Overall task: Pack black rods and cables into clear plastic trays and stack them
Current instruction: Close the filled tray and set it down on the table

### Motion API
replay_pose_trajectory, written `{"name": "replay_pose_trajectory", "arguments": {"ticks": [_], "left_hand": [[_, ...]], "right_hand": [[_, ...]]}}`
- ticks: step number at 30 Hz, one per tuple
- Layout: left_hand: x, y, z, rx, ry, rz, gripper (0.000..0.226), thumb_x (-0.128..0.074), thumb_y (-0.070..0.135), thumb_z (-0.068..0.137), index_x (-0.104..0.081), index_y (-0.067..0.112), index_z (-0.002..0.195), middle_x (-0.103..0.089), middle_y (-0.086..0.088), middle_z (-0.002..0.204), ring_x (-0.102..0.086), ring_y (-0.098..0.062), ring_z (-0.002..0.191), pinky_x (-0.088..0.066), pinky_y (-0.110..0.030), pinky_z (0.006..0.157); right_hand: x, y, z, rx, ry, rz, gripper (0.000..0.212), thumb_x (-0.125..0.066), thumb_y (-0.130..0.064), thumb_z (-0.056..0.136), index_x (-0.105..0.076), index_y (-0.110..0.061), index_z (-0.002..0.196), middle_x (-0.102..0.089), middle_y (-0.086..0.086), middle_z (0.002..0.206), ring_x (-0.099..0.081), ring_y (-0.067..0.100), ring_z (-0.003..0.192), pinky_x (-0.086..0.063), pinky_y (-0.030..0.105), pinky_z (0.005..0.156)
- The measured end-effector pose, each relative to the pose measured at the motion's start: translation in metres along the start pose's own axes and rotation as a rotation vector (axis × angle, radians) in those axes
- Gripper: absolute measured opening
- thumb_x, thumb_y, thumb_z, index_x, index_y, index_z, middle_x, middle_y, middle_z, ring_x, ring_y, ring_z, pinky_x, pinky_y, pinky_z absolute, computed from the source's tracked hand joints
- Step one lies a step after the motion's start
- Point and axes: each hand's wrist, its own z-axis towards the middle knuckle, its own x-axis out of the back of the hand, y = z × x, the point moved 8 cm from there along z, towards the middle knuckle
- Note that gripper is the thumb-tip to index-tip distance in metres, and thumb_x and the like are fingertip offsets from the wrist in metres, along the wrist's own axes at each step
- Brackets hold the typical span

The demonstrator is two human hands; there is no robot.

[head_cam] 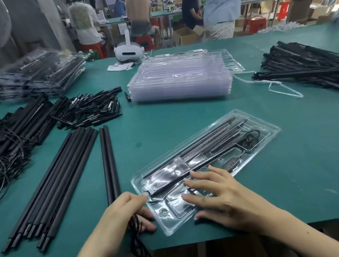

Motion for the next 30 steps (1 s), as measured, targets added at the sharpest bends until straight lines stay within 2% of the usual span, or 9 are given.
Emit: {"name": "replay_pose_trajectory", "arguments": {"ticks": [3, 6, 10, 13, 18, 22, 24, 26, 30], "left_hand": [[-0.002, 0.017, 0.000, -0.012, -0.058, -0.040, 0.081, -0.077, 0.048, 0.052, -0.055, -0.012, 0.101, -0.069, -0.026, 0.083, -0.069, -0.026, 0.060, -0.049, -0.029, 0.054], [-0.001, 0.027, -0.009, -0.001, -0.170, -0.092, 0.084, -0.074, 0.059, 0.045, -0.052, 0.002, 0.104, -0.070, -0.020, 0.096, -0.065, -0.031, 0.059, -0.047, -0.028, 0.053], [0.003, 0.029, -0.022, -0.028, -0.278, 0.086, 0.090, -0.094, 0.034, 0.044, -0.050, 0.006, 0.118, -0.070, -0.011, 0.110, -0.060, -0.025, 0.052, -0.046, -0.026, 0.050], [0.033, 0.046, -0.019, -0.126, -0.079, 0.340, 0.049, -0.074, -0.001, 0.077, -0.054, 0.016, 0.117, -0.073, -0.003, 0.093, -0.055, -0.021, 0.052, -0.046, -0.026, 0.050], [0.077, 0.124, -0.003, -0.384, 0.260, 0.516, 0.026, -0.067, -0.002, 0.081, -0.066, 0.020, 0.095, -0.066, -0.008, 0.089, -0.056, -0.017, 0.046, -0.046, -0.019, 0.042], [0.088, 0.169, 0.010, -0.466, 0.585, 0.964, 0.034, -0.065, 0.013, 0.083, -0.056, 0.021, 0.115, -0.058, -0.005, 0.118, -0.056, -0.024, 0.107, -0.042, -0.031, 0.090], [0.074, 0.160, 0.003, -0.532, 0.718, 1.161, 0.039, -0.065, 0.026, 0.081, -0.050, 0.029, 0.117, -0.054, 0.006, 0.115, -0.052, -0.020, 0.111, -0.035, -0.035, 0.091], [0.058, 0.124, 0.000, -0.493, 0.632, 0.985, 0.016, -0.058, 0.044, 0.085, -0.053, 0.033, 0.095, -0.064, 0.011, 0.087, -0.063, -0.016, 0.085, -0.039, -0.030, 0.068], [-0.001, 0.050, 0.022, -0.049, 0.001, 0.201, 0.055, -0.041, 0.069, 0.078, -0.058, 0.019, 0.095, -0.071, -0.005, 0.065, -0.061, -0.021, 0.043, -0.037, -0.019, 0.039]], "right_hand": [[0.001, 0.002, -0.003, -0.049, 0.066, -0.077, 0.023, -0.067, -0.022, 0.087, -0.073, -0.020, 0.109, -0.068, 0.005, 0.116, -0.063, 0.026, 0.111, -0.050, 0.055, 0.087], [0.004, 0.003, -0.009, -0.077, 0.139, -0.135, 0.035, -0.039, -0.024, 0.099, -0.073, -0.020, 0.109, -0.069, 0.003, 0.115, -0.065, 0.024, 0.107, -0.050, 0.054, 0.086], [0.002, 0.004, -0.012, -0.141, 0.173, -0.156, 0.049, -0.025, -0.030, 0.103, -0.073, -0.023, 0.109, -0.069, -0.001, 0.115, -0.065, 0.020, 0.107, -0.043, 0.046, 0.095], [0.000, 0.003, -0.007, -0.172, 0.188, -0.197, 0.036, -0.041, -0.026, 0.094, -0.073, -0.023, 0.109, -0.069, -0.002, 0.116, -0.065, 0.020, 0.108, -0.037, 0.044, 0.093], [0.014, 0.005, 0.014, -0.248, 0.303, -0.183, 0.036, -0.039, -0.027, 0.099, -0.073, -0.021, 0.109, -0.069, 0.001, 0.115, -0.066, 0.021, 0.107, -0.040, 0.046, 0.091], [0.015, 0.008, 0.035, -0.348, 0.378, -0.268, 0.030, -0.051, -0.023, 0.087, -0.075, -0.019, 0.104, -0.072, 0.004, 0.107, -0.069, 0.024, 0.100, -0.051, 0.051, 0.086], [0.003, 0.008, 0.038, -0.354, 0.365, -0.304, 0.035, -0.044, -0.027, 0.091, -0.076, -0.019, 0.102, -0.073, 0.004, 0.105, -0.069, 0.024, 0.099, -0.051, 0.054, 0.082], [-0.006, 0.009, 0.037, -0.339, 0.368, -0.316, 0.051, -0.027, -0.033, 0.102, -0.076, -0.020, 0.101, -0.073, 0.004, 0.105, -0.069, 0.024, 0.099, -0.051, 0.053, 0.084], [-0.007, 0.008, 0.033, -0.309, 0.410, -0.325, 0.034, -0.044, -0.023, 0.092, -0.073, -0.018, 0.109, -0.070, 0.004, 0.113, -0.066, 0.024, 0.106, -0.038, 0.049, 0.091]]}}
